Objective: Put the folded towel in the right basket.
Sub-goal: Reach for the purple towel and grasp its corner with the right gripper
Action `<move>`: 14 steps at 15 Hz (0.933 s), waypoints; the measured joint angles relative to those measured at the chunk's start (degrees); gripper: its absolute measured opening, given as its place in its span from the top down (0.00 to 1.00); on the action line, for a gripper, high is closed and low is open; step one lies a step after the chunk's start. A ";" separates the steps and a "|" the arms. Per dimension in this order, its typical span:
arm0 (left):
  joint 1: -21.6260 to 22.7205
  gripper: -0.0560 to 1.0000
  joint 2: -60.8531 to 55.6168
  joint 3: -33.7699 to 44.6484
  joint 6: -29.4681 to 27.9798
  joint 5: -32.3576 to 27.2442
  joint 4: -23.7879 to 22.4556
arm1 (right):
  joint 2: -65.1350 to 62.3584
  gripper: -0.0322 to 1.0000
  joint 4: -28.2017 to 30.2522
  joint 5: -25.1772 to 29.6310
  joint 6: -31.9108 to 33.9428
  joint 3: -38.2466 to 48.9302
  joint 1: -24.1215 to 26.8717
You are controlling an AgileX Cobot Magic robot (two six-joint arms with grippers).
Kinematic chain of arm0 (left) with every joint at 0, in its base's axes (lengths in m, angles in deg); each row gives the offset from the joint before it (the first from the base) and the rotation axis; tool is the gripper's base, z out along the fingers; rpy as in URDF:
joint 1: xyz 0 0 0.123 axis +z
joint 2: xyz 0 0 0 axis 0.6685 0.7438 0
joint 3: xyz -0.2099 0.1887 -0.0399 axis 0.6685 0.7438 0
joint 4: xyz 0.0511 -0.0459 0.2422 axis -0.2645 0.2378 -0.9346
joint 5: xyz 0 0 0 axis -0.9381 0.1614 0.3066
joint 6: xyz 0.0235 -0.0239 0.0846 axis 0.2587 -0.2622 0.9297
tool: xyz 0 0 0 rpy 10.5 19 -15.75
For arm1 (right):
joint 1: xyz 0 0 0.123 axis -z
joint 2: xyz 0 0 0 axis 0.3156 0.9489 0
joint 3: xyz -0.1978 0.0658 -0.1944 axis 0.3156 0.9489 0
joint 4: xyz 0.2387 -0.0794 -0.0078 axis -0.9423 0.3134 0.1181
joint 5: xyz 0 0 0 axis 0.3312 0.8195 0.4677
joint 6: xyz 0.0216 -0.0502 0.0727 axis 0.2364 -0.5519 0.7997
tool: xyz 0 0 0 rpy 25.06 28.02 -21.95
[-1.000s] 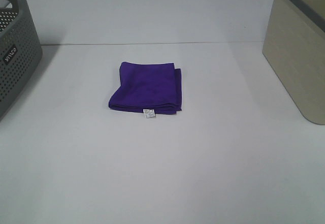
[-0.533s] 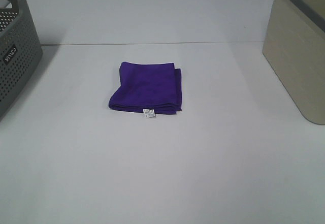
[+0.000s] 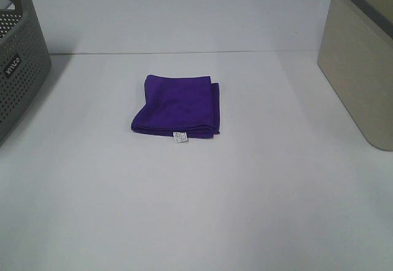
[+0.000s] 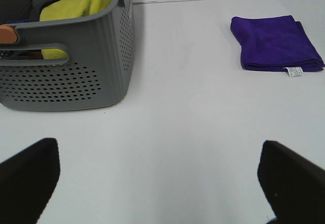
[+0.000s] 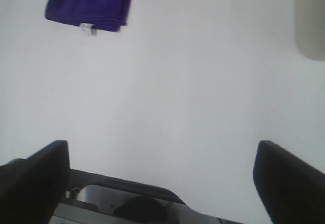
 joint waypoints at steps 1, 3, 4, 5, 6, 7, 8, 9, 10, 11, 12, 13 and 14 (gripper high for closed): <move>0.00 0.01 0.00 0.00 0.00 0.00 0.00 | 4.53 0.07 -2.46 -0.80 0.00 -2.23 0.00; 0.00 0.01 0.00 0.00 0.00 0.00 0.06 | 18.85 0.10 -8.88 -9.05 0.00 -7.45 -4.07; 0.00 0.01 0.00 0.00 0.00 0.00 0.06 | 24.58 0.11 -9.51 -12.72 0.00 -9.22 -7.79; 0.00 0.01 0.00 0.00 0.00 0.00 0.06 | 29.91 0.11 -10.03 -15.47 0.00 -11.46 -11.52; 0.00 0.01 0.00 0.00 0.00 0.00 0.06 | 32.95 0.11 -10.31 -16.62 0.06 -12.83 -13.24; 0.00 0.01 0.00 0.00 0.00 0.00 0.06 | 38.33 0.12 -10.94 -17.65 0.46 -15.87 -15.58; 0.00 0.01 0.00 0.00 0.00 0.00 0.06 | 43.60 0.12 -11.00 -17.93 0.92 -19.25 -17.13; 0.00 0.01 0.00 0.00 0.00 0.00 0.06 | 49.05 0.12 -11.23 -18.05 0.97 -22.63 -17.65; 0.00 0.01 0.00 0.00 0.00 0.00 0.06 | 53.40 0.12 -11.23 -18.05 1.03 -26.18 -17.82; 0.00 0.01 0.00 0.00 0.00 0.00 0.06 | 55.46 0.12 -11.23 -18.11 1.03 -27.79 -17.82; 0.00 0.01 0.00 0.00 0.00 0.00 0.06 | 58.84 0.12 -11.23 -18.45 1.03 -30.60 -17.82; 0.00 0.01 0.00 0.00 0.00 0.00 0.06 | 64.57 0.12 -11.34 -18.85 1.03 -35.75 -17.82; 0.00 0.01 0.00 0.00 0.00 0.00 0.06 | 66.75 0.12 -11.34 -18.96 1.03 -37.82 -17.82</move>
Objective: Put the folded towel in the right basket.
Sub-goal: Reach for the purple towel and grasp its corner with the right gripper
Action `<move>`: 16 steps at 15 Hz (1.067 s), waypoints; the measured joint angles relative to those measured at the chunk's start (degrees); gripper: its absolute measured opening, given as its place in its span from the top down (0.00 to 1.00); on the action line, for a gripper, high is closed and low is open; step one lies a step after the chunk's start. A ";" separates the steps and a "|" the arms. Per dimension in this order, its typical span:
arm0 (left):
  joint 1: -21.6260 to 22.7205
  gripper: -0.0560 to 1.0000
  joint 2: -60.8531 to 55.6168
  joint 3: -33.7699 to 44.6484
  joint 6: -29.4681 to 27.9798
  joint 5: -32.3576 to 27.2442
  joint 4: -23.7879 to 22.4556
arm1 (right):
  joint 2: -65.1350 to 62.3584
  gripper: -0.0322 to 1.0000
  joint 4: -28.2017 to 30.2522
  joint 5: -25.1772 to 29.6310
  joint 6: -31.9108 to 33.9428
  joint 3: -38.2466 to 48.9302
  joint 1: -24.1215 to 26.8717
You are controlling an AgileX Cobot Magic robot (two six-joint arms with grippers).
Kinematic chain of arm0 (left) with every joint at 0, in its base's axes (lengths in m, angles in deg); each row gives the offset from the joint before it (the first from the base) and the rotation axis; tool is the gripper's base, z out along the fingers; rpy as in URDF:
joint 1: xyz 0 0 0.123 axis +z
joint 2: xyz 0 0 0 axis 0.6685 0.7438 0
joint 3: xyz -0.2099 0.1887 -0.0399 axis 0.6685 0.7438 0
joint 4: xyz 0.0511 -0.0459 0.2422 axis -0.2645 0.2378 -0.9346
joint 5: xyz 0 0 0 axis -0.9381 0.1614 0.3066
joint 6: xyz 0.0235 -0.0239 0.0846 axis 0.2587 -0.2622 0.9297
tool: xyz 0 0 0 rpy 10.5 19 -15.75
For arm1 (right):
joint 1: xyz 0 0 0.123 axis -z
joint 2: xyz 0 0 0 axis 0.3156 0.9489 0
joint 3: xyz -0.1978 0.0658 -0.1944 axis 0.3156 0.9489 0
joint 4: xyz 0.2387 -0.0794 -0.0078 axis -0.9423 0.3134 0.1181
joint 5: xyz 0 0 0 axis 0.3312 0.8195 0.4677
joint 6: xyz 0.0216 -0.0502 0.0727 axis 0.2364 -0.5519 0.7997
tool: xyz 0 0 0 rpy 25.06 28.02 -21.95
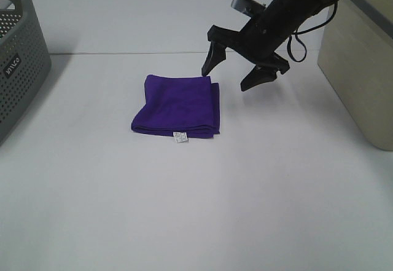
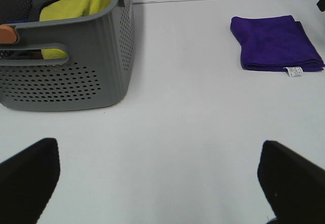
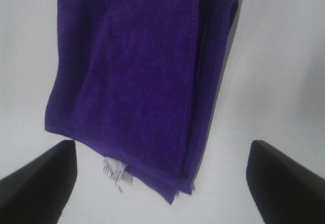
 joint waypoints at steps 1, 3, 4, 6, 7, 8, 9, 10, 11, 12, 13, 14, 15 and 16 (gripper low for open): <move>0.00 0.01 0.00 0.00 0.00 0.00 0.00 | 1.95 0.12 -0.06 0.00 0.06 -1.20 0.00; 0.00 0.01 0.00 0.00 0.00 0.00 0.00 | 5.16 0.12 -0.17 -0.40 0.06 -2.23 0.00; 0.00 0.01 0.00 0.00 0.00 0.00 0.00 | 6.36 0.12 -0.17 -1.09 0.06 -2.23 0.00; 0.00 0.01 0.00 0.00 0.00 0.00 0.00 | 7.62 0.12 -0.74 -1.49 0.06 -2.41 0.00; 0.00 0.01 0.00 0.00 0.00 0.00 0.00 | 8.02 0.12 -1.03 -2.01 0.06 -2.52 0.00; 0.00 0.01 0.00 0.00 0.00 0.00 0.00 | 8.19 0.13 -1.60 -2.35 0.06 -2.75 0.00; 0.00 0.01 0.00 0.00 0.00 0.00 0.00 | 8.25 0.13 -1.72 -2.64 0.06 -2.81 -0.06; 0.00 0.01 0.00 0.00 0.00 0.00 0.00 | 8.25 0.13 -1.72 -2.69 0.06 -2.81 -0.11; 0.00 0.01 0.00 0.00 0.00 0.00 0.00 | 8.31 0.14 -2.06 -3.09 0.06 -2.81 -0.17; 0.00 0.01 0.00 0.00 0.00 0.00 0.00 | 8.37 0.15 -2.01 -3.90 0.11 -2.81 -0.52; 0.00 0.01 0.00 0.00 0.00 0.00 0.00 | 8.65 0.15 -2.06 -4.93 0.34 -2.86 -1.09; 0.00 0.01 0.00 0.00 0.00 0.00 0.00 | 9.05 0.16 -2.69 -5.90 0.86 -2.86 -1.89; 0.00 0.01 0.00 0.00 0.00 0.00 0.00 | 9.68 0.17 -3.38 -6.65 1.55 -3.32 -2.75; 0.00 0.01 0.00 0.00 0.00 0.00 0.00 | 10.49 0.19 -4.70 -7.73 1.72 -3.55 -3.84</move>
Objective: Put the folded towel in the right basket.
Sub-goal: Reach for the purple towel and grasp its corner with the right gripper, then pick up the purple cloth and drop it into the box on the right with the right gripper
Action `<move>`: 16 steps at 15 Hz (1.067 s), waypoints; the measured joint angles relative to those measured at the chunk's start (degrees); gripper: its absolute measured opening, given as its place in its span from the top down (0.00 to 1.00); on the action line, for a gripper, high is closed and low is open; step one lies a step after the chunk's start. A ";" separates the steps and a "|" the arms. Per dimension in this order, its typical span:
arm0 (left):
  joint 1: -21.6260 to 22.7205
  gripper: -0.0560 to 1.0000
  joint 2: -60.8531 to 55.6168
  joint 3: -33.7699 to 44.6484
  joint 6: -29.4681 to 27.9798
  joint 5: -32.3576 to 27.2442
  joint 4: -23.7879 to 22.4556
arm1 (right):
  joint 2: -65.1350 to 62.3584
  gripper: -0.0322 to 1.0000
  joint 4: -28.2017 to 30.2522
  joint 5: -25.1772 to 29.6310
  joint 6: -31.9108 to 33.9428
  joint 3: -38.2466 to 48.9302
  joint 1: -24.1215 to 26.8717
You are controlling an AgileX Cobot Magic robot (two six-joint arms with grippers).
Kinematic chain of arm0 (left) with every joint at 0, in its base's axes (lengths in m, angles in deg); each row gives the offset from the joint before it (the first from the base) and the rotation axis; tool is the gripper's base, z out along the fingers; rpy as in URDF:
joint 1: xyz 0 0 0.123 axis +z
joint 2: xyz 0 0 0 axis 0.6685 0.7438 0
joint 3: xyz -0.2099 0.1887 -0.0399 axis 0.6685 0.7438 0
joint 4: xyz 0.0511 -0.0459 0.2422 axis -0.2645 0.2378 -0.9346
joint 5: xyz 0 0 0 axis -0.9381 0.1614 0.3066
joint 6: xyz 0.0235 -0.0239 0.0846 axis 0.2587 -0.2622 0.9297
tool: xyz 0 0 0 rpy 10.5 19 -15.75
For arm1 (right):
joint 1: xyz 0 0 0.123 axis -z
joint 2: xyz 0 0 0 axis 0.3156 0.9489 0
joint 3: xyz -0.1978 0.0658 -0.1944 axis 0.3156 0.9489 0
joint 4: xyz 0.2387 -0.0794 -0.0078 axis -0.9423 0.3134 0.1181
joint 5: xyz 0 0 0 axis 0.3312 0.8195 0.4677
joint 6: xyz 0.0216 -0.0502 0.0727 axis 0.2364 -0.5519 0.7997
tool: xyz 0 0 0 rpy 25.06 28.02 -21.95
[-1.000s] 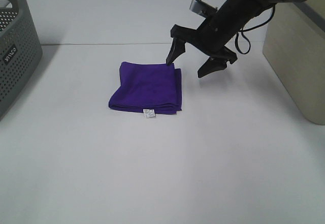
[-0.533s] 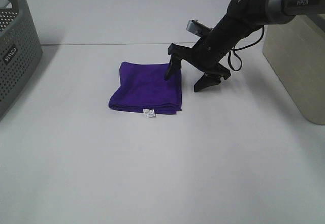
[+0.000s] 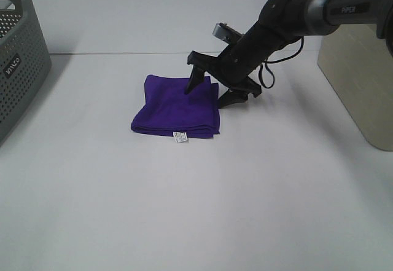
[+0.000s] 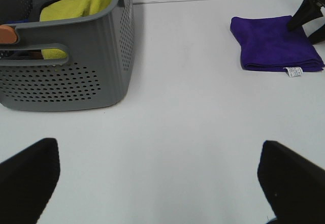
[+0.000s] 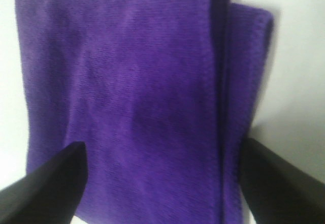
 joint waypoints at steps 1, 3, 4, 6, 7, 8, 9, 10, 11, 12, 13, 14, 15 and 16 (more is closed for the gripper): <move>0.00 0.01 0.00 0.00 0.00 0.00 0.00 | 1.78 0.25 -3.32 -2.81 0.06 -0.69 -3.09; 0.00 0.01 0.00 0.00 0.00 0.00 0.00 | 2.75 0.42 -4.47 -5.33 0.06 -0.97 -5.90; 0.00 0.01 0.00 0.00 0.00 0.00 0.00 | 3.32 0.59 -4.58 -6.70 0.11 -0.97 -7.16; 0.00 0.01 0.00 0.00 0.00 0.00 0.00 | 3.78 0.92 -4.07 -7.79 0.29 -0.97 -8.25; 0.00 0.01 0.00 0.00 0.00 0.00 0.00 | 3.78 0.92 -4.07 -7.85 0.29 -0.97 -8.25; 0.00 0.01 0.00 0.00 0.00 0.00 0.00 | 3.78 0.92 -4.07 -7.85 0.29 -0.97 -8.25; 0.00 0.01 0.00 0.00 0.00 0.00 0.00 | 3.72 0.92 -4.07 -7.68 0.29 -1.03 -8.25; 0.00 0.01 0.00 0.00 0.00 0.00 0.00 | 3.61 0.92 -3.67 -7.05 0.29 -1.66 -8.25; 0.00 0.01 0.00 0.00 0.00 0.00 0.00 | 3.38 0.92 -2.29 -4.98 0.23 -2.75 -8.25; 0.00 0.01 0.00 0.00 0.00 0.00 0.00 | 2.98 0.92 -0.52 -1.89 0.06 -4.35 -8.25; 0.00 0.01 0.00 0.00 0.00 0.00 0.00 | 2.23 0.92 0.69 1.72 -0.23 -6.88 -8.14; 0.00 0.01 0.00 0.00 0.00 0.00 0.00 | 0.97 0.92 0.97 4.70 -0.46 -10.03 -7.73; 0.00 0.01 0.00 0.00 0.00 0.00 0.00 | -0.86 0.92 0.97 7.73 -0.57 -13.81 -6.99; 0.00 0.01 0.00 0.00 0.00 0.00 0.00 | -3.04 0.92 0.97 11.12 -0.80 -18.28 -5.96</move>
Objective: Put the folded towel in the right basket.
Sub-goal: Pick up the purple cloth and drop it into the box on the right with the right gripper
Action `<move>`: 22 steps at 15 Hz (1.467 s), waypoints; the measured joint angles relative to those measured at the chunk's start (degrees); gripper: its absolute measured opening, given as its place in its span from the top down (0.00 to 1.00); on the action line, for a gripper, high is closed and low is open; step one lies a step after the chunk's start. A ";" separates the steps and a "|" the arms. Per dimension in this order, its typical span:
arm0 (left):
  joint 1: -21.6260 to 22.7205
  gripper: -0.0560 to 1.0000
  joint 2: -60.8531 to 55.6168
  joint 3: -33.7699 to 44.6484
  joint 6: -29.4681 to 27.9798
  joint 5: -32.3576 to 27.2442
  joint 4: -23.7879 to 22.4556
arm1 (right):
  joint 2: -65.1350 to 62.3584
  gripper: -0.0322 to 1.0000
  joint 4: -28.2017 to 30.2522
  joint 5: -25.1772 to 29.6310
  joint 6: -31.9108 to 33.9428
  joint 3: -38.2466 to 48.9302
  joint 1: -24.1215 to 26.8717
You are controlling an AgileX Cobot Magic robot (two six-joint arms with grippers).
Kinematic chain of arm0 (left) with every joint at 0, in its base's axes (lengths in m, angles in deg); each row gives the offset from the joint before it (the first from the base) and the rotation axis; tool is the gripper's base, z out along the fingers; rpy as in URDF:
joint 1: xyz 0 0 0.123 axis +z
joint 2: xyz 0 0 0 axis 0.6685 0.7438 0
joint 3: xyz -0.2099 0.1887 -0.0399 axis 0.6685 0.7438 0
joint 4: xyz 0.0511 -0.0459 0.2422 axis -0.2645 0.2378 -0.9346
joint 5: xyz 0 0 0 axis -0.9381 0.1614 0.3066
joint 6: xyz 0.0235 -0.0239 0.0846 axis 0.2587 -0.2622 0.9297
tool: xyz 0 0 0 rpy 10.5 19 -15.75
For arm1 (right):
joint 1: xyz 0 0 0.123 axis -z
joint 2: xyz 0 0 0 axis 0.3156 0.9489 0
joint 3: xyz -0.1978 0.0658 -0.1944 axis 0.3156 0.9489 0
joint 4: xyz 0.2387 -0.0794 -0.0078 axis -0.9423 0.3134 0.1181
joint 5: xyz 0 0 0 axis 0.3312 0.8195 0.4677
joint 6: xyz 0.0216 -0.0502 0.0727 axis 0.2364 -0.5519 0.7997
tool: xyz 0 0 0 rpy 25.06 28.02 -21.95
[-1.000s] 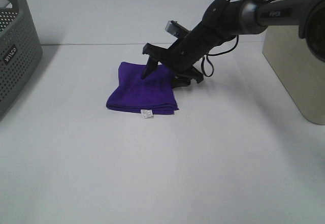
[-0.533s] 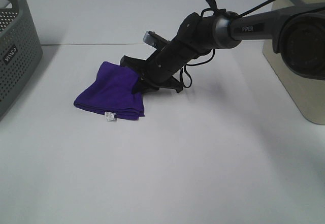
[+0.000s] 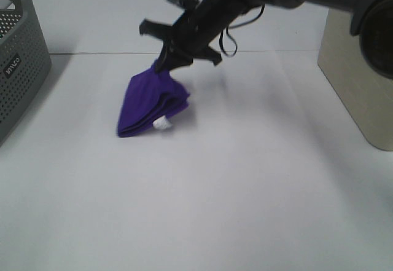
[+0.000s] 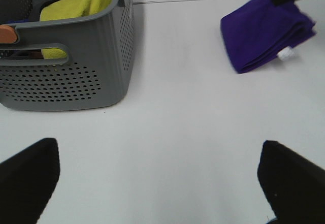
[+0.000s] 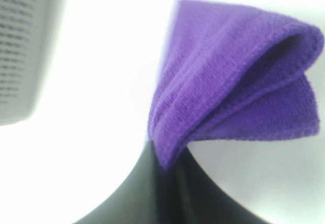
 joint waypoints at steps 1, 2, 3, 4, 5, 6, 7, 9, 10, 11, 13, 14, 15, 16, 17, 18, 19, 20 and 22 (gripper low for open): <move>0.00 0.01 0.00 0.00 0.00 0.00 0.00 | -1.72 0.92 0.00 3.27 -0.40 -3.90 1.32; 0.00 0.01 0.00 0.00 0.00 0.00 0.00 | -2.52 0.92 0.00 5.04 -0.63 -6.02 2.23; 0.00 0.01 0.00 0.00 0.00 0.00 0.00 | -3.90 0.92 0.69 8.37 -0.69 -9.68 4.41; 0.00 0.01 0.00 0.00 0.00 0.00 0.00 | -5.21 0.92 1.72 12.20 -0.63 -13.18 6.99; 0.00 0.01 0.00 0.00 0.00 0.00 0.00 | -6.25 0.92 3.15 14.61 -0.06 -17.13 10.14; 0.00 0.01 0.00 0.00 0.00 0.00 0.00 | -7.56 0.92 5.44 15.41 0.97 -21.03 14.21; 0.00 0.01 0.00 0.00 0.00 0.00 0.00 | -10.60 0.92 11.06 15.53 3.55 -26.47 22.86; 0.00 0.01 0.00 0.00 0.00 0.00 0.00 | -13.69 0.92 14.84 15.58 5.16 -28.36 31.28; 0.00 0.01 0.00 0.00 0.00 0.00 0.00 | -14.73 0.92 16.73 15.64 5.27 -28.36 34.43; 0.00 0.01 0.00 0.00 0.00 0.00 0.00 | -15.24 0.92 18.51 15.76 5.39 -28.42 37.36; 0.00 0.01 0.00 0.00 0.00 0.00 0.00 | -15.18 0.92 20.28 15.99 5.39 -28.19 40.51; 0.00 0.01 0.00 0.00 0.00 0.00 -0.06 | -15.13 0.92 20.74 15.99 5.44 -27.04 41.94; 0.00 0.01 0.00 0.00 0.00 0.00 -0.06 | -15.13 0.92 21.20 15.99 5.44 -24.81 42.97; 0.00 0.01 0.00 0.00 0.00 0.00 -0.06 | -15.13 0.92 22.40 15.99 5.44 -22.06 43.26; 0.00 0.01 0.00 0.00 0.00 0.00 -0.06 | -14.95 0.92 24.47 16.10 5.44 -18.74 43.26; 0.00 0.01 0.00 0.00 0.00 0.00 -0.06 | -14.78 0.92 26.64 16.44 5.44 -15.76 43.26; 0.00 0.01 0.00 0.00 0.00 0.00 -0.06 | -14.55 0.91 28.71 16.50 5.44 -13.52 43.26; 0.00 0.01 0.00 0.00 0.00 0.00 -0.06 | -14.04 0.81 31.40 16.50 5.44 -11.12 43.26; 0.00 0.01 0.00 0.00 0.00 0.00 -0.06 | -14.04 0.43 32.03 16.44 5.44 -9.28 43.26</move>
